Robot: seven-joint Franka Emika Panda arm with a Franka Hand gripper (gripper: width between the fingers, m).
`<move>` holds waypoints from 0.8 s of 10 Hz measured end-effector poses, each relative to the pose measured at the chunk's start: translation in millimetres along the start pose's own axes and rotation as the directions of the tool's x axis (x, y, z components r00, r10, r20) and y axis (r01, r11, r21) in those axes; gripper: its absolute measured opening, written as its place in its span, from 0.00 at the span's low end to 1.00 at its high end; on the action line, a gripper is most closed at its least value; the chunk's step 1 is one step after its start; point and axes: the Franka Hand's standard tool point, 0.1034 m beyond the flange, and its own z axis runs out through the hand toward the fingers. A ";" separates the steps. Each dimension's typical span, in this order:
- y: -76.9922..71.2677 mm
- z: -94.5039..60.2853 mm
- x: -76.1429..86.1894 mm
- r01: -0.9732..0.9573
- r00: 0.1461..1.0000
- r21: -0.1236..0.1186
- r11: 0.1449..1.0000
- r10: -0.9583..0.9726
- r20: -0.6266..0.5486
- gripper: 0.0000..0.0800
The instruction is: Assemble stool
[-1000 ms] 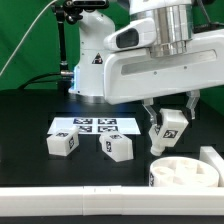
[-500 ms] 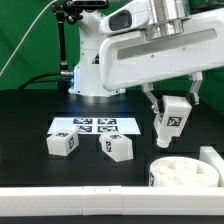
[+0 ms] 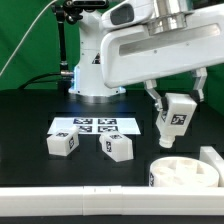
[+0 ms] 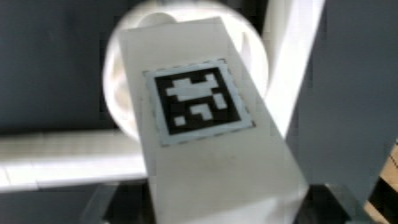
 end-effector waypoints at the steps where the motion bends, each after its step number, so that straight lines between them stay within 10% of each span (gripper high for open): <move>1: -3.7 5.2 9.3 0.023 1.000 0.000 1.000 -0.023 -0.015 0.45; 8: -19.0 20.2 20.9 0.048 0.999 0.021 0.999 -0.048 -0.009 0.45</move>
Offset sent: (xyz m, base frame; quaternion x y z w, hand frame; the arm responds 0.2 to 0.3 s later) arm 0.0000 0.0000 0.0000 0.0000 0.0000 0.0000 1.0000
